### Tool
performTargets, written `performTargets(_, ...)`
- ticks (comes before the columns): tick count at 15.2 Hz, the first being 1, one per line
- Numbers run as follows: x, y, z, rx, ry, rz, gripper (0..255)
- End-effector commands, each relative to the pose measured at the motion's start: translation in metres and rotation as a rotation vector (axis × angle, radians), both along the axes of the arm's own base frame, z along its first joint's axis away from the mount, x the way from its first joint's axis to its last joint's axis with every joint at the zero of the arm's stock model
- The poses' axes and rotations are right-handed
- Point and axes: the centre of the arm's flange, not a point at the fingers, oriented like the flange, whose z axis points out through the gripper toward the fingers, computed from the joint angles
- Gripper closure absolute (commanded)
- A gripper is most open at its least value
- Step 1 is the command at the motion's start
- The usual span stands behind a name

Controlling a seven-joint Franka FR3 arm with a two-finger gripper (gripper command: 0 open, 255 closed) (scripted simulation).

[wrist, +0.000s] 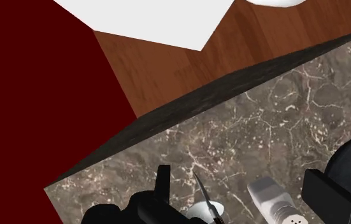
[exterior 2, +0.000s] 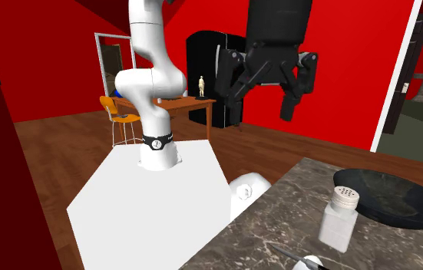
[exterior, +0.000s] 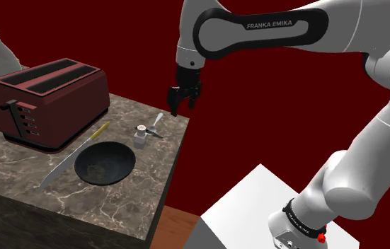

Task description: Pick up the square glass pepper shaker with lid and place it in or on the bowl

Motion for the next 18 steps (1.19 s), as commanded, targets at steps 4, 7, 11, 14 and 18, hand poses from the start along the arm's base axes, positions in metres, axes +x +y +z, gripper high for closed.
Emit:
performTargets(4,0.035,0.049,-0.03,0.002,0.017,0.007,0)
performTargets(7,0.057,0.078,-0.048,0.003,0.027,0.011,0)
performTargets(11,0.082,0.11,-0.068,0.005,0.038,0.017,0)
performTargets(14,0.079,0.109,-0.083,0.005,0.038,0.017,0)
performTargets(18,0.076,0.109,-0.107,0.005,0.038,0.017,0)
